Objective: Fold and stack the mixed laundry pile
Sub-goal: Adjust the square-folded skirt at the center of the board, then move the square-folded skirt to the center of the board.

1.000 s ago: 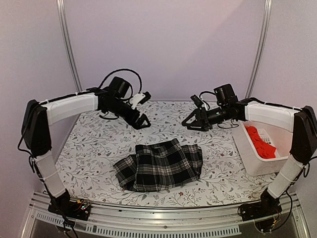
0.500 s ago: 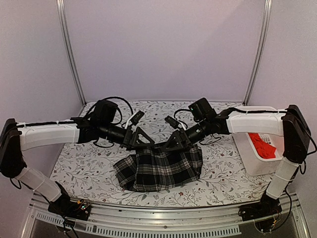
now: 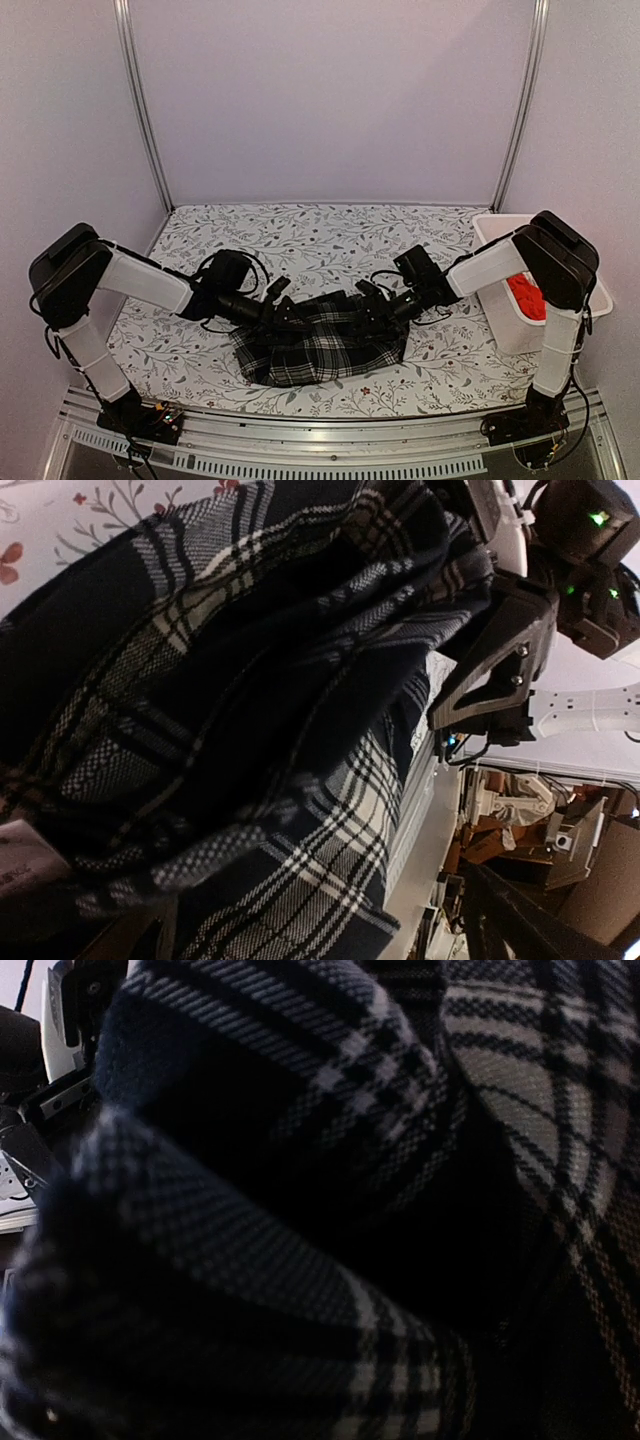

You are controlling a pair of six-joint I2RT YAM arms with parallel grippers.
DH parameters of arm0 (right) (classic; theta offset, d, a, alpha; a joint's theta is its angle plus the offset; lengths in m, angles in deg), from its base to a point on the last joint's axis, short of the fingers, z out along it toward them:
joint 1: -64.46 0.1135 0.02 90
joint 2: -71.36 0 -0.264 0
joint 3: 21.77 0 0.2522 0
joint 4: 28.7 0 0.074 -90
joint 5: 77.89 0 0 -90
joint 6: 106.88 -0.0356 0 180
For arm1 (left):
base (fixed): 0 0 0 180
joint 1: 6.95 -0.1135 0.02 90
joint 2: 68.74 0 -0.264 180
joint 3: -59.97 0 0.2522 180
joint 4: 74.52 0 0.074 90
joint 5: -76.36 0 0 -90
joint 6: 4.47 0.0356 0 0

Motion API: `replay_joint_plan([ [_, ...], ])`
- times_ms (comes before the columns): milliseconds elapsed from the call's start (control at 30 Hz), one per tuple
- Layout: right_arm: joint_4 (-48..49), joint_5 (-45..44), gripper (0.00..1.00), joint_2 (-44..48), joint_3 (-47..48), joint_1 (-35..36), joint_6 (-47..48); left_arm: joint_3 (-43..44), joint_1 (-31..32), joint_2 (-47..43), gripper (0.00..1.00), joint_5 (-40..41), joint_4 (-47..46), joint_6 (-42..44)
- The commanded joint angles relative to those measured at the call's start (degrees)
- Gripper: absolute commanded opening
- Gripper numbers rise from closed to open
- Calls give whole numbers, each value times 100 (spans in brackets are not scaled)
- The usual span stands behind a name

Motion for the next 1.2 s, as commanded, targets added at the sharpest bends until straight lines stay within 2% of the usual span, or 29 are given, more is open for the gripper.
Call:
replay_joint_plan([
  [0,540,100,61,-394,-242,7,-97,344,-114,878,100,1075,476,74],
  [133,176,276,61,-483,298,2,47,1155,-273,959,100,1692,1614,497],
  [300,-297,374,63,114,994,-292,231,2405,-284,601,100,2826,3173,1270],
  [467,-555,202,64,925,1178,-643,157,2922,210,-553,100,3908,3486,2210],
  [533,-760,95,64,1241,1119,-788,239,2868,299,-990,100,3817,3351,2466],
  [633,-1168,-65,65,1631,1034,-951,597,2740,337,-1251,100,2851,3170,3112],
  [700,-1415,-88,66,1789,952,-1030,788,2911,457,-1117,100,3095,3409,3309],
  [833,-1650,-178,66,2011,756,-1096,1057,3978,653,-52,100,3738,4558,2667],
  [933,-1703,-211,66,2111,692,-1110,1079,4802,1002,787,99,4180,5274,1735],
  [1033,-1782,-304,67,2197,684,-1115,1102,5121,1334,1187,100,4331,5385,808],
  [1167,-1906,-316,67,2231,677,-1139,1182,5640,1702,1938,100,4386,5713,182],
])
